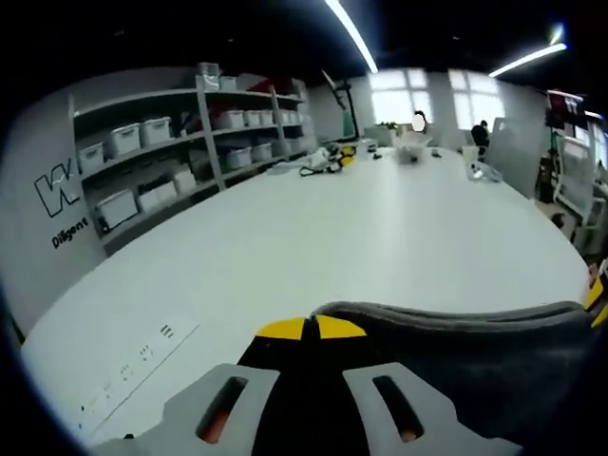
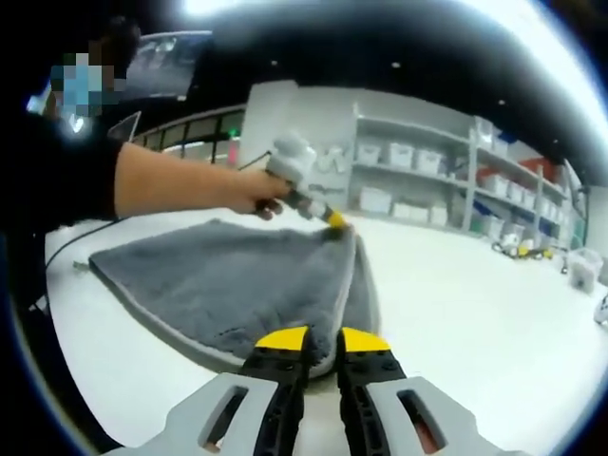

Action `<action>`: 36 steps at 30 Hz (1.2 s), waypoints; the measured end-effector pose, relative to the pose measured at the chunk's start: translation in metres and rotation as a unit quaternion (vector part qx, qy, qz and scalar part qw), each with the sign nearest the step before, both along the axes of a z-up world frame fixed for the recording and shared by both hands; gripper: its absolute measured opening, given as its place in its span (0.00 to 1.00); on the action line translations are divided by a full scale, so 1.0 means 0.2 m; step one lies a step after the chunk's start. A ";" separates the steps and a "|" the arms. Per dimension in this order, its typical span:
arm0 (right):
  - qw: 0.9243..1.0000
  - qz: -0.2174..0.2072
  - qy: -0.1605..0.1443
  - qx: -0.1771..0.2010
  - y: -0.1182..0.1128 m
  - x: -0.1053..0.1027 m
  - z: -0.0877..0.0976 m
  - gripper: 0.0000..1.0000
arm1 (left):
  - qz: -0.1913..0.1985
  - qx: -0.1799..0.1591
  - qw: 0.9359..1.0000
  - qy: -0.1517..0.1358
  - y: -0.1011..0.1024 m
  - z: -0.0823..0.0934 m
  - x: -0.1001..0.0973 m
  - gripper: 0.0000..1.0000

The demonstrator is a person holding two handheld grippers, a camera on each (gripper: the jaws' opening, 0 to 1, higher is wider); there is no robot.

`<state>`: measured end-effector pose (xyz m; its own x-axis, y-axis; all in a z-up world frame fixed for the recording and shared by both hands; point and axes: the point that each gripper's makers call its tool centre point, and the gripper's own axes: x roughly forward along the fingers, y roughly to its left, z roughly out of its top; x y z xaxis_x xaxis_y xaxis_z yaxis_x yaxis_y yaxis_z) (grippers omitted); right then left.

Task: Open the folded towel by lifting each exposed corner and separating the folded layers until the towel lies flat within the target outline without major curled edges

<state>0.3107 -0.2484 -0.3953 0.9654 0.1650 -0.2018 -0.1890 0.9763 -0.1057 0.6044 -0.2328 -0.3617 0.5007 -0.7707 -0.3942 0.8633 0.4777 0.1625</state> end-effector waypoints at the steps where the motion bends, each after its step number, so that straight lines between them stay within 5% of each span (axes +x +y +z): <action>1: 1.000 0.002 -0.004 0.001 0.00 0.00 0.01 0.05 | 0.002 -0.005 1.000 0.001 0.00 0.01 0.00 0.00; 6: 1.000 0.016 -0.019 0.019 0.02 -0.01 0.06 0.05 | 0.010 -0.026 1.000 0.005 0.02 0.07 0.00 0.00; 19: 0.998 0.040 -0.002 0.047 0.09 0.00 0.06 0.05 | 0.019 -0.047 0.998 0.023 0.04 0.11 0.00 0.00; 36: 0.996 0.069 -0.043 0.036 0.21 -0.01 0.21 0.02 | 0.031 -0.061 0.998 0.011 0.18 0.18 0.00 0.00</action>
<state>0.3079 -0.2073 -0.3531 0.9458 0.3084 -0.1014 -0.3152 0.9472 -0.0589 0.6040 -0.1968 -0.3261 0.5409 -0.7813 -0.3114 0.8344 0.5452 0.0815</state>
